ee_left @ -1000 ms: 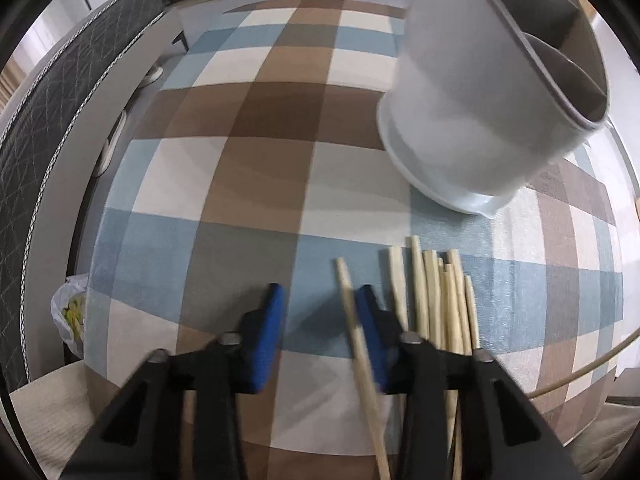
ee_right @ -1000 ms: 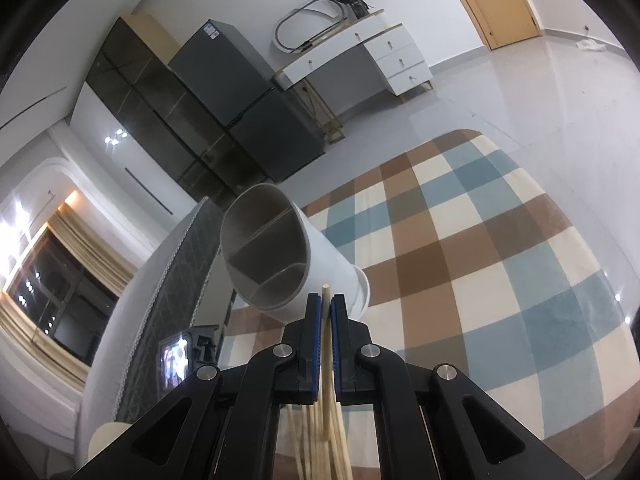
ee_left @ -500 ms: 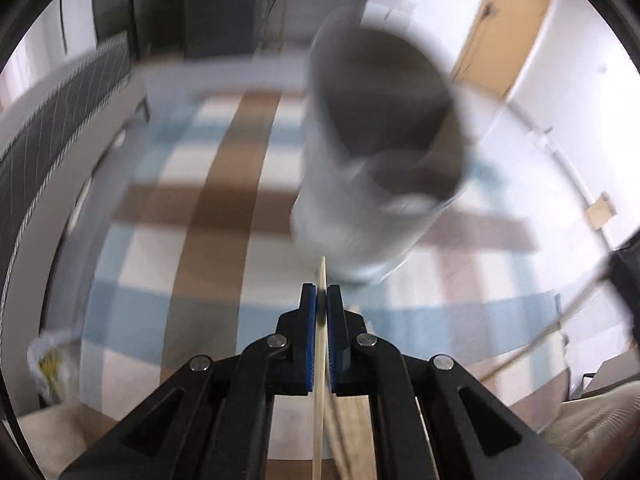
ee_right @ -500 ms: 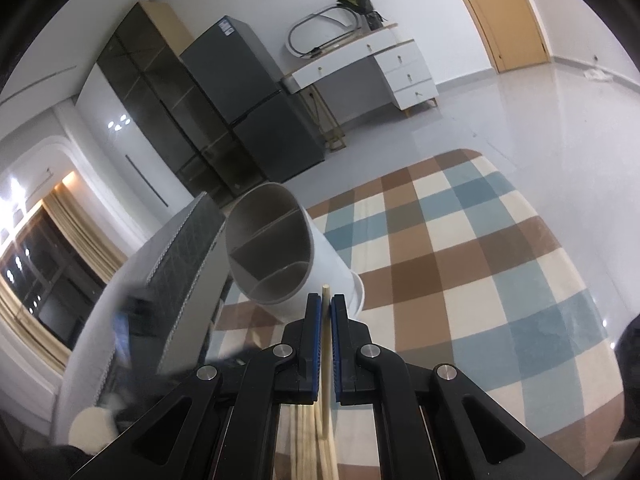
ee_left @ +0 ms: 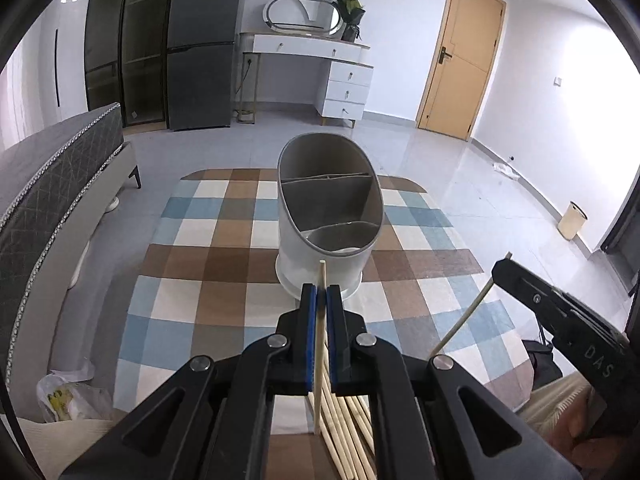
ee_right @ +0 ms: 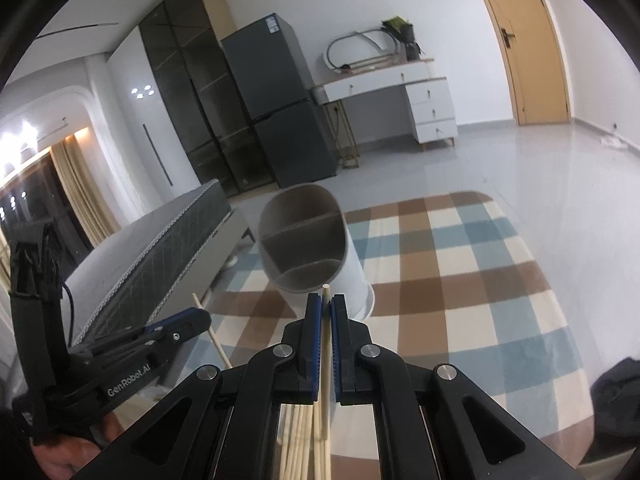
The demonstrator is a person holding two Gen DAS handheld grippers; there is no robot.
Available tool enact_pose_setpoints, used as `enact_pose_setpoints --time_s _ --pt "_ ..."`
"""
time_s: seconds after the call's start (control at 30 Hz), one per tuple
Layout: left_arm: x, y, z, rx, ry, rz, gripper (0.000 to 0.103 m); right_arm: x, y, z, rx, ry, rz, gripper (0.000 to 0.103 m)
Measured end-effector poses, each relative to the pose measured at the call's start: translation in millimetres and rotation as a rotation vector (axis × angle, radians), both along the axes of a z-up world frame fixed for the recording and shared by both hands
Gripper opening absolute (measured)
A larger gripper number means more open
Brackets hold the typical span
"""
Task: Organize utensils
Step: 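Lift the held sticks with both grippers and carry them over the white holder, then lower the sticks into the holder and open both grippers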
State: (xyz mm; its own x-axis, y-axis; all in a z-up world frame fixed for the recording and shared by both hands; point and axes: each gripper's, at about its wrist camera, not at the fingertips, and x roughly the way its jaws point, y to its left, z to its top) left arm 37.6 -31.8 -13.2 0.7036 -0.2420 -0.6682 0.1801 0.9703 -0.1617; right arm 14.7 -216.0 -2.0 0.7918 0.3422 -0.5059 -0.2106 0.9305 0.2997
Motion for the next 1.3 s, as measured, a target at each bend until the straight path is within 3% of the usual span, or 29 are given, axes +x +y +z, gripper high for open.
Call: enact_pose_setpoints --time_s 0.33,0.6,1.0,1.3 --pt "-7 9 18 0.001 0.001 -0.009 0.001 -11 1 16 -0.030 -0.040 -0.024 0.004" --pt "2 13 68 -0.053 -0.065 -0.033 0.000 1 1 50 -0.033 -0.100 -0.012 0.004" --pt "68 23 122 -0.146 -0.142 -0.002 0.000 63 18 127 -0.087 -0.229 0.073 0.004" --pt "120 32 129 -0.146 -0.197 0.034 0.000 129 39 139 -0.104 -0.269 0.111 0.004"
